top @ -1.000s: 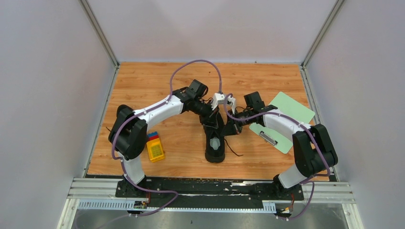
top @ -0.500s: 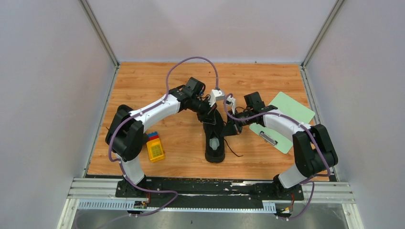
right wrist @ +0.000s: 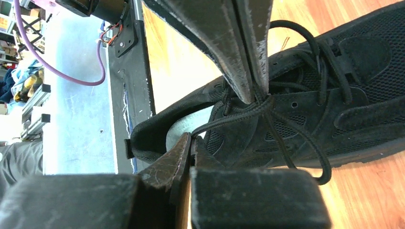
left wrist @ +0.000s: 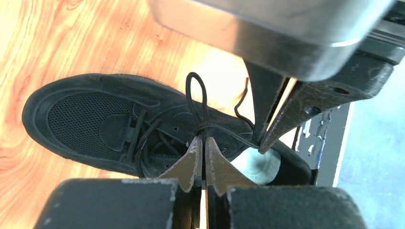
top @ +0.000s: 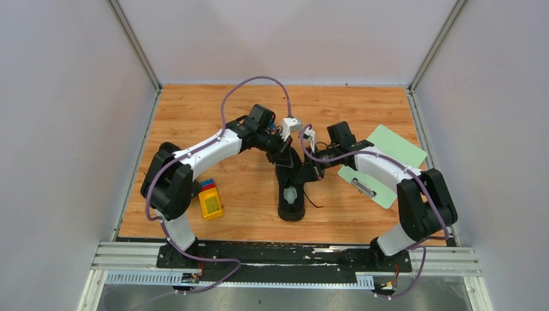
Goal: Tie the shoes
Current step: Cross the shoelace with the shoelace.
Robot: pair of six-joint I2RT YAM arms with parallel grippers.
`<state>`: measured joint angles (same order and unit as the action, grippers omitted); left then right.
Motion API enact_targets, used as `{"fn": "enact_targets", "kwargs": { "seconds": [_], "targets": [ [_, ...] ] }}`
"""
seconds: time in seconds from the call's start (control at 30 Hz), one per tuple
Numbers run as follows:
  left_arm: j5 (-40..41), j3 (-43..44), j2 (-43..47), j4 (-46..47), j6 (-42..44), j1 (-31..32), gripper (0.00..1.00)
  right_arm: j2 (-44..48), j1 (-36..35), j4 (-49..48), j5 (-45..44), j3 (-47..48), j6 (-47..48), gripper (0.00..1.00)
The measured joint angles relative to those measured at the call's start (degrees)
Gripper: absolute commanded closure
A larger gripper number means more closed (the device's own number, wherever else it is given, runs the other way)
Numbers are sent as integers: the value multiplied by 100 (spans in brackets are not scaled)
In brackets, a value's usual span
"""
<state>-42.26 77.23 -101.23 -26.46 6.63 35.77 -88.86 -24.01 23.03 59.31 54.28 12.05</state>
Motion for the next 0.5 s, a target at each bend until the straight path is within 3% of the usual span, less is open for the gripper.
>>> {"fn": "enact_targets", "kwargs": {
  "seconds": [0.5],
  "targets": [
    [-702, -1091, 345, 1220, -1233, -507, 99, -398, -186, 11, 133, 236, -184, 100]
  ]
}}
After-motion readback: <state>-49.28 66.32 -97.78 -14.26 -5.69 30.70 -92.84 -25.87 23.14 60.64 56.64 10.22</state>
